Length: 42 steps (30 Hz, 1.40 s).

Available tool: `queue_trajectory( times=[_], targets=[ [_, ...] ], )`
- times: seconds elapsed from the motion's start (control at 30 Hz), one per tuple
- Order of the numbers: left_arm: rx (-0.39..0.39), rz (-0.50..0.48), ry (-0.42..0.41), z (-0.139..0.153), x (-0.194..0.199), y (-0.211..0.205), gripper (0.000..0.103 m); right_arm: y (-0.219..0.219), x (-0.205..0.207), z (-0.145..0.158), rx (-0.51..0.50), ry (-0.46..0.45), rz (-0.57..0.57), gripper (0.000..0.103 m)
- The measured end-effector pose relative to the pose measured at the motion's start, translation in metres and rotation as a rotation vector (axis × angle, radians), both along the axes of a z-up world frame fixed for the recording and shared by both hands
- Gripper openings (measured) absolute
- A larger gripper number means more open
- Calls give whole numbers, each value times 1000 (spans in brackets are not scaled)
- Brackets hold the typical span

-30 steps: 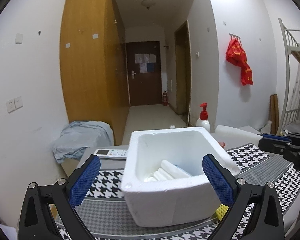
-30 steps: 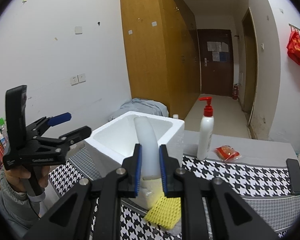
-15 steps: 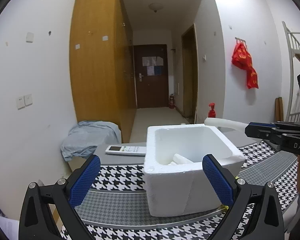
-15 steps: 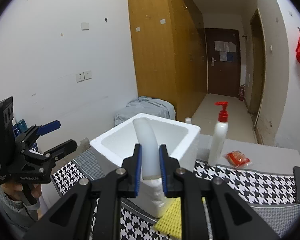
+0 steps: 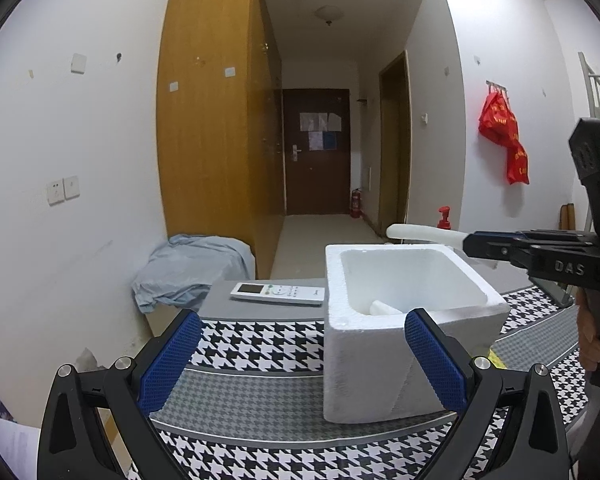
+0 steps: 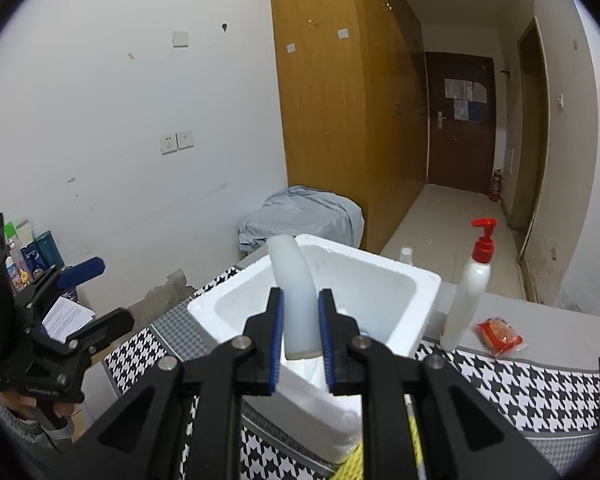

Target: Organize soft objects

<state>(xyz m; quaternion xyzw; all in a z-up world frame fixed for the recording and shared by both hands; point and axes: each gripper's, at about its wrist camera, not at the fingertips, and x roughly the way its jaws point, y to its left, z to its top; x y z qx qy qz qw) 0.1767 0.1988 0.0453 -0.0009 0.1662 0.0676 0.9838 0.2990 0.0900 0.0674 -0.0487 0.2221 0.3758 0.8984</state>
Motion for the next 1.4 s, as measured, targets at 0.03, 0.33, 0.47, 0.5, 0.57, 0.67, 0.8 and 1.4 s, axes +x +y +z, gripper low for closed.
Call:
queue_trajectory(
  times=[0.03, 0.33, 0.47, 0.5, 0.57, 0.67, 0.8, 1.4],
  targets=[
    [0, -1, 1, -1, 0, 1, 102, 2, 2, 0, -1, 4, -1, 20],
    [-22, 10, 16, -9, -2, 7, 102, 18, 15, -9, -35, 32, -11, 20],
    [-24, 6, 18, -10, -3, 8, 102, 22, 22, -12, -50, 47, -23, 20],
    [-26, 5, 19, -10, -3, 8, 102, 22, 23, -12, -48, 51, -25, 21],
    [-31, 4, 20, -10, -3, 9, 102, 23, 24, -12, -48, 52, -29, 27],
    [-35, 7, 19, -9, -3, 11, 102, 22, 22, -10, -46, 41, -41, 58],
    [-40, 7, 19, -9, -3, 11, 102, 18, 18, -7, -38, 30, -50, 77],
    [-51, -15, 24, -6, -5, 0, 102, -13, -6, 3, -4, -27, -86, 103]
  ],
)
